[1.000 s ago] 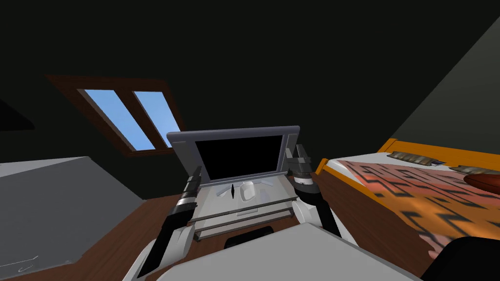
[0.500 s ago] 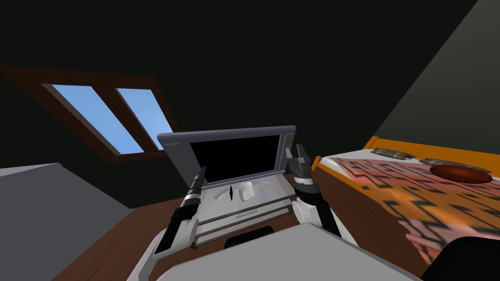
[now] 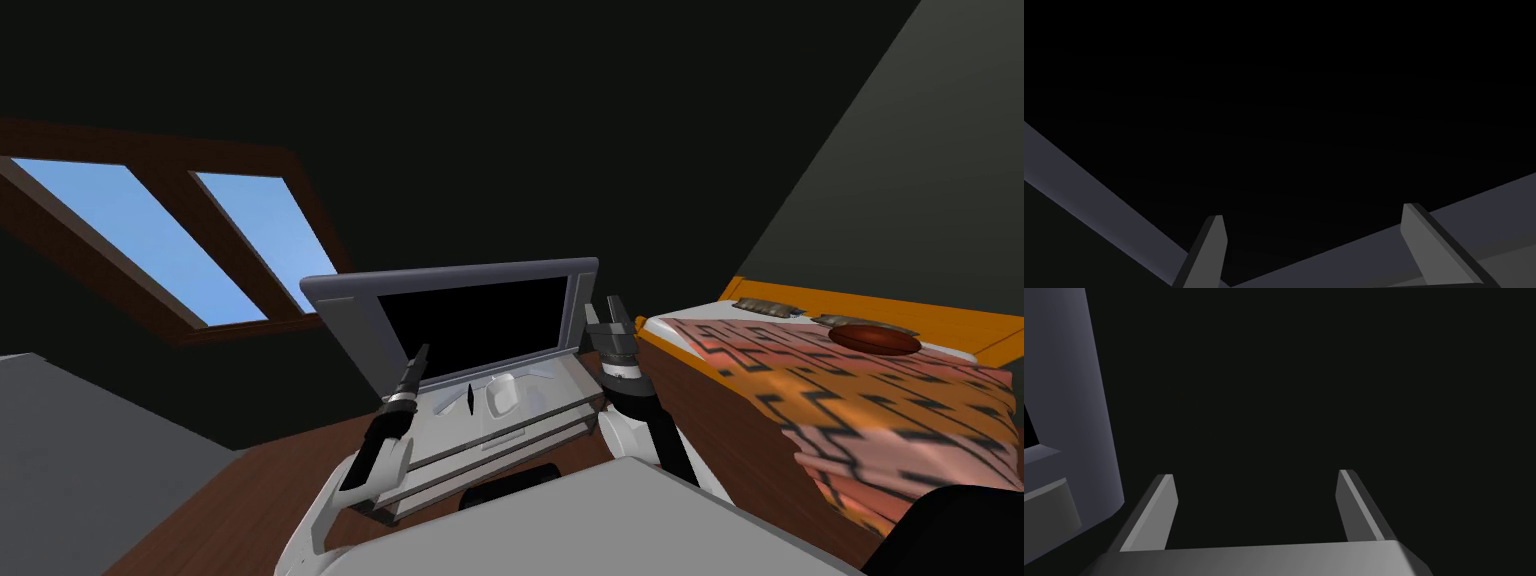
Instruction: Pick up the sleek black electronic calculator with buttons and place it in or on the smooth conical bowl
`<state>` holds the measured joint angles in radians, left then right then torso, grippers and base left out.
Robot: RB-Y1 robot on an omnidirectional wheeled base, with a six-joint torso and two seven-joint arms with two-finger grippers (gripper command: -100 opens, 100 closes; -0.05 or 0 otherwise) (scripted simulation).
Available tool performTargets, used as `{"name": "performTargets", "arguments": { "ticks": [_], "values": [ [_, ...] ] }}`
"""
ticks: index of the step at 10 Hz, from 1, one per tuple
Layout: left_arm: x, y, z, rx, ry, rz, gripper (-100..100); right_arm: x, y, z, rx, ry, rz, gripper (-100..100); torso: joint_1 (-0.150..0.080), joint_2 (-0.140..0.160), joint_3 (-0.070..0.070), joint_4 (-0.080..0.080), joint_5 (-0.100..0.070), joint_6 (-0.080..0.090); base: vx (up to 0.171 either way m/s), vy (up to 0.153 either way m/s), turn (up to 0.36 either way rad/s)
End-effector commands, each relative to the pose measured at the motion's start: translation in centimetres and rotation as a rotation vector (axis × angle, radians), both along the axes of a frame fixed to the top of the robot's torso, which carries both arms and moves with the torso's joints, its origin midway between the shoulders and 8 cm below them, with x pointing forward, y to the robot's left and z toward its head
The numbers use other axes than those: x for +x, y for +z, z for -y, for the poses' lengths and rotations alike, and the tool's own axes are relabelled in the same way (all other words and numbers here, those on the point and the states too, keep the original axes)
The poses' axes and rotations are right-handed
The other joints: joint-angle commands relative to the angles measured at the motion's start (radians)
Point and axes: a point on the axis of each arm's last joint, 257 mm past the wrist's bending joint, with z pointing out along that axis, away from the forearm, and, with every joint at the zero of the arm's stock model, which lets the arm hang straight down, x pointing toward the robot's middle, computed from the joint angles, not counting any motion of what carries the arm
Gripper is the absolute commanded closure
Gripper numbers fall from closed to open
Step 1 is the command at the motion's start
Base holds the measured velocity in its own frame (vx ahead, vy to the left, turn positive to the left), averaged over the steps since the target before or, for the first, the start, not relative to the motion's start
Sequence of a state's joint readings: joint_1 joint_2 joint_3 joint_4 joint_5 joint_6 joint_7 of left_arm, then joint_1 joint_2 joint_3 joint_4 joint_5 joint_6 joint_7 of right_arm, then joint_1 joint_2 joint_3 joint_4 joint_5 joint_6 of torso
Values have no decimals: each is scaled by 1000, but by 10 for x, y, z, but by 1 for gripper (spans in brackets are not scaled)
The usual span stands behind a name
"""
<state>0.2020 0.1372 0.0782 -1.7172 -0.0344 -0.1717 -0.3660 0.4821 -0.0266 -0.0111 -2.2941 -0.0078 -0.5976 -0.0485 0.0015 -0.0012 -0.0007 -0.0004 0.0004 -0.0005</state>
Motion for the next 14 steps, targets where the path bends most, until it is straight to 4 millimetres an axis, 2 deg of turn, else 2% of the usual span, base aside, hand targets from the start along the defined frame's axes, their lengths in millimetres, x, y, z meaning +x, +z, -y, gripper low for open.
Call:
{"name": "performTargets", "arguments": {
  "ticks": [1,4,5,6,7,8,9,10,11,13,14],
  "values": [
    [1,-12,-1,2,3,-22,-100,0,0,0,0,0,0,0,0,0,0,0,0,0,1,10,16],
    [22,-39,-2,39,10,-101,-100,0,0,0,0,0,0,0,0,0,0,0,0,0,7,24,-126],
    [20,-51,-3,36,13,-124,-100,0,0,0,0,0,0,0,0,0,0,0,0,0,7,32,-88],
    [20,-54,-4,36,14,-130,-100,0,0,0,0,0,0,0,0,0,0,0,0,0,4,17,11],
    [31,-60,-2,56,14,-155,-100,0,0,0,0,0,0,0,-1,0,0,0,0,0,7,18,-130],
    [28,-75,-4,53,17,-186,-100,0,0,0,0,0,0,0,-1,0,0,0,0,0,-19,22,-72],
    [39,-78,-2,74,16,-208,-100,0,0,0,0,0,0,0,0,1,1,0,0,0,-28,37,-105],
    [36,-95,-4,70,19,-240,-100,0,0,0,0,0,0,0,0,2,1,1,0,0,-20,27,-77],
    [47,-98,-2,91,17,-264,-100,0,0,0,0,0,0,0,0,2,1,0,0,0,-28,39,-110],
    [42,-118,-4,87,20,-303,-100,0,0,0,0,0,0,0,0,2,1,0,0,0,-12,17,-48],
    [53,-119,-1,109,16,-322,-100,0,0,0,0,0,0,0,-1,1,1,0,0,0,-22,30,-85]
  ]
}}
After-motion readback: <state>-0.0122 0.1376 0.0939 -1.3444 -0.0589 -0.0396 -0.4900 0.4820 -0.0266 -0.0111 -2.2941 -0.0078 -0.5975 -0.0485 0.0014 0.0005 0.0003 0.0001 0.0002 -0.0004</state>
